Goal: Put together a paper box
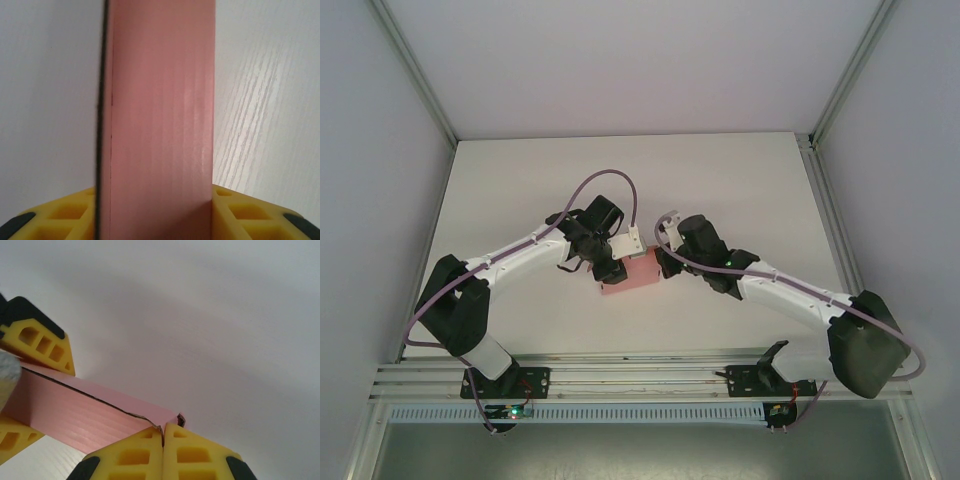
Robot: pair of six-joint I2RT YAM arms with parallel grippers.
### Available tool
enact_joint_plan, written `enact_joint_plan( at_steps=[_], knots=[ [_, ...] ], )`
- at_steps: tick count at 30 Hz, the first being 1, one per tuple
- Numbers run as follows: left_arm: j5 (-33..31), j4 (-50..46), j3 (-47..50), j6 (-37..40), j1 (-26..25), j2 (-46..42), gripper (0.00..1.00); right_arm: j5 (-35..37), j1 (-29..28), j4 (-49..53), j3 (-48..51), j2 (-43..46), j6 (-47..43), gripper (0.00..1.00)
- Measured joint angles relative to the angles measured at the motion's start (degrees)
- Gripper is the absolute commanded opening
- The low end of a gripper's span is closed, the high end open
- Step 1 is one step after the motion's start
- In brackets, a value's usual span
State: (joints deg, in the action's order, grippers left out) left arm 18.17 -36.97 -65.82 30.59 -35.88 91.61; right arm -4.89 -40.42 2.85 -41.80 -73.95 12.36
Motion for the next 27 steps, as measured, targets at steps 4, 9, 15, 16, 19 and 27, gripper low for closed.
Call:
enact_joint_plan(
  at_steps=[4, 9, 15, 16, 19, 27],
  knots=[
    [0.0, 0.0, 0.0, -0.5, 0.0, 0.0, 0.52, 1.6, -1.5, -3.5, 3.6, 2.6, 1.2, 0.0],
    [0.3, 0.1, -0.2, -1.6, 0.0, -0.2, 0.56, 4.0, -3.0, -4.0, 4.2, 3.1, 2.7, 0.0],
    [1.0, 0.2, -0.9, -3.5, 0.0, -1.4, 0.63, 6.5, -4.1, -4.2, 3.5, 2.1, 3.9, 0.0],
    [0.9, 0.4, -1.1, -4.0, 0.0, -2.0, 0.64, 6.9, -4.3, -4.0, 3.1, 1.7, 4.0, 0.0],
    [0.2, 1.6, -1.5, -5.9, 0.0, -4.2, 0.71, 8.2, -4.7, -3.8, 2.1, 0.4, 4.5, 0.0],
    [-9.9, 1.3, -2.7, -17.8, 0.0, -11.4, 0.65, 12.4, -7.4, -0.1, -1.9, -2.4, 7.1, 0.0]
  ],
)
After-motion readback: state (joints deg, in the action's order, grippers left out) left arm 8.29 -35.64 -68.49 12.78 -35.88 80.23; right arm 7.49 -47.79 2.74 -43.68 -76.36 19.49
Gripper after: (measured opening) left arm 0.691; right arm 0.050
